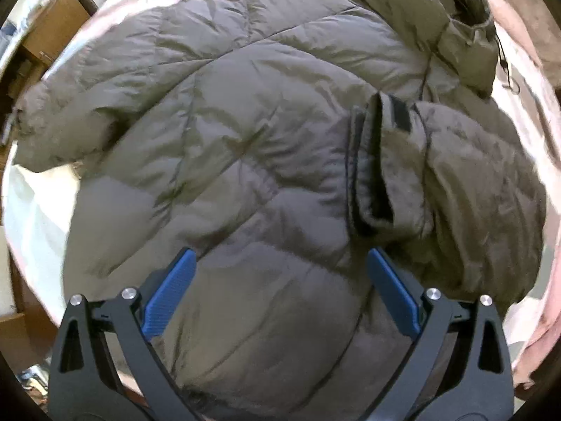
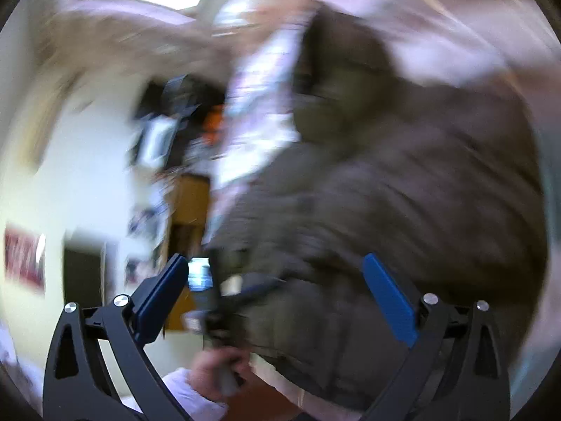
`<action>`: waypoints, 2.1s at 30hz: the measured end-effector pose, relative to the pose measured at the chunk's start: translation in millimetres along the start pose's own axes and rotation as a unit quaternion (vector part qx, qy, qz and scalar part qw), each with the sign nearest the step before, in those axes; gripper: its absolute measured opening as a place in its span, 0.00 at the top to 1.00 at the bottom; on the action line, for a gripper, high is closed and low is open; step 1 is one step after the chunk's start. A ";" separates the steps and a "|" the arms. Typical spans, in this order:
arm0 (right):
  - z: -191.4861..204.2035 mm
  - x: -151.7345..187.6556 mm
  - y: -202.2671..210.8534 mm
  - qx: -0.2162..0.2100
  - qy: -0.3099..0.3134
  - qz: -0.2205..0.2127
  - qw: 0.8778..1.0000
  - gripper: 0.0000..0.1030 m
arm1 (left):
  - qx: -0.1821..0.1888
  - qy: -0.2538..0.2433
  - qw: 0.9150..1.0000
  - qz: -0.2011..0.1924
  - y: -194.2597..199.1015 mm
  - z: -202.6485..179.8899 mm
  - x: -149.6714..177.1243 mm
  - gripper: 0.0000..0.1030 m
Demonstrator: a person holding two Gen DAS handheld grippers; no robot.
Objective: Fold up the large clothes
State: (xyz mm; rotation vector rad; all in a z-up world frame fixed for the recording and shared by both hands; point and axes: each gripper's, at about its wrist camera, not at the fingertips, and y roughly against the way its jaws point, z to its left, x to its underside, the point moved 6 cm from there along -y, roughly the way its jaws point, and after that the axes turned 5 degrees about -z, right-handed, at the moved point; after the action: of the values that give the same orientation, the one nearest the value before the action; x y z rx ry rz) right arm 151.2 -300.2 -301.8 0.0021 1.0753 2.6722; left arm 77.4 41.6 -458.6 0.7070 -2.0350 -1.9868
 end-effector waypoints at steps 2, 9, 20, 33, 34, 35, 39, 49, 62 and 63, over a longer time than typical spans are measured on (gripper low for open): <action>-57.2 21.4 6.2 0.049 -0.081 0.004 0.995 0.03 | 0.022 -0.002 1.000 -0.002 -10.9 -10.3 -15.6 0.04; -124.3 73.7 24.1 0.116 -0.189 -0.012 0.975 0.03 | 0.105 -0.033 0.992 0.058 -65.8 -74.7 -44.0 0.50; -125.1 82.5 12.0 0.078 -0.213 -0.025 0.974 0.03 | 0.120 -0.068 0.990 -0.027 -12.4 -100.2 -112.2 0.95; -131.8 47.8 -34.4 0.042 -0.252 -0.044 0.966 0.03 | 0.157 -0.093 0.983 0.014 -13.2 -100.9 -79.7 0.10; -136.6 43.3 -34.9 0.039 -0.268 -0.051 0.961 0.03 | 0.158 -0.089 0.983 0.025 -20.6 -105.4 -77.7 0.10; -138.8 40.0 -35.4 0.038 -0.280 -0.054 0.958 0.03 | 0.155 -0.088 0.983 0.034 -26.5 -108.4 -73.8 0.20; -141.9 25.8 -27.0 0.038 -0.297 -0.074 0.951 0.03 | 0.144 -0.074 0.986 0.048 -52.6 -114.8 -85.3 0.89; -113.7 -9.5 -18.3 0.049 -0.176 -0.115 0.976 0.03 | 0.099 -0.091 0.991 0.001 -40.1 -95.7 -124.5 0.88; -99.6 29.1 -36.7 0.096 -0.147 -0.052 0.983 0.04 | 0.077 0.048 0.995 -0.051 24.4 64.5 -120.6 0.04; -96.4 39.5 -43.3 0.095 -0.147 -0.040 0.984 0.04 | 0.074 0.081 0.993 -0.053 27.1 102.3 -118.5 0.03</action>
State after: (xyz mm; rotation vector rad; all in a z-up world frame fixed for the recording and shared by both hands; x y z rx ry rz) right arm 113.9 -326.3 -405.0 0.3691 1.1960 2.3911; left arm 126.6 187.1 -417.9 0.9937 -2.1020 -1.7787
